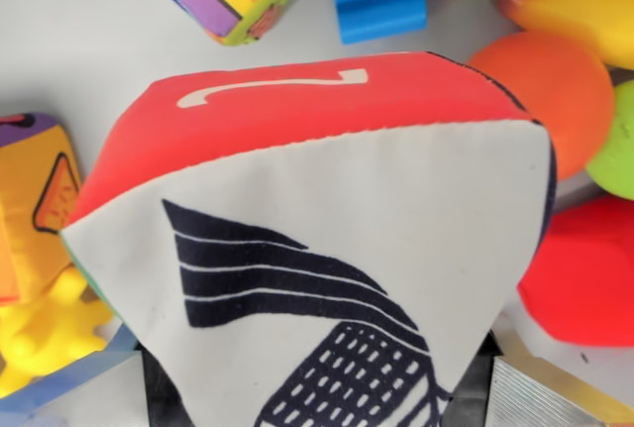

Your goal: Pick an object from the bin

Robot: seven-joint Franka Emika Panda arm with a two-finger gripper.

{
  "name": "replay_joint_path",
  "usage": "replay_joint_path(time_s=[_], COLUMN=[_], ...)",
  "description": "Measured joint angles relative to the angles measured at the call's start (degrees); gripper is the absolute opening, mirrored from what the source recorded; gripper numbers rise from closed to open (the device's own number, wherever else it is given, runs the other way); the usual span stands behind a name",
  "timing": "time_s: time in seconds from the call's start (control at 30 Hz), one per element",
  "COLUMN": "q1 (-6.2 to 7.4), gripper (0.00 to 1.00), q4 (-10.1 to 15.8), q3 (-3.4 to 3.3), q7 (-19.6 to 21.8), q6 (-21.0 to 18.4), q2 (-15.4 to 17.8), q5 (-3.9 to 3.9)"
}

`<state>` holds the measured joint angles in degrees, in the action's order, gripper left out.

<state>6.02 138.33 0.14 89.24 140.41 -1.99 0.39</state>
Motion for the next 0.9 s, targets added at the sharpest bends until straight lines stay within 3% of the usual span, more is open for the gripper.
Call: replay_joint_path(time_s=[0.9], q1=[0.0], gripper=[0.0], q4=[-6.5], q3=[0.0], q7=[0.0], q6=[-16.3], q2=[9.8], q5=[0.0])
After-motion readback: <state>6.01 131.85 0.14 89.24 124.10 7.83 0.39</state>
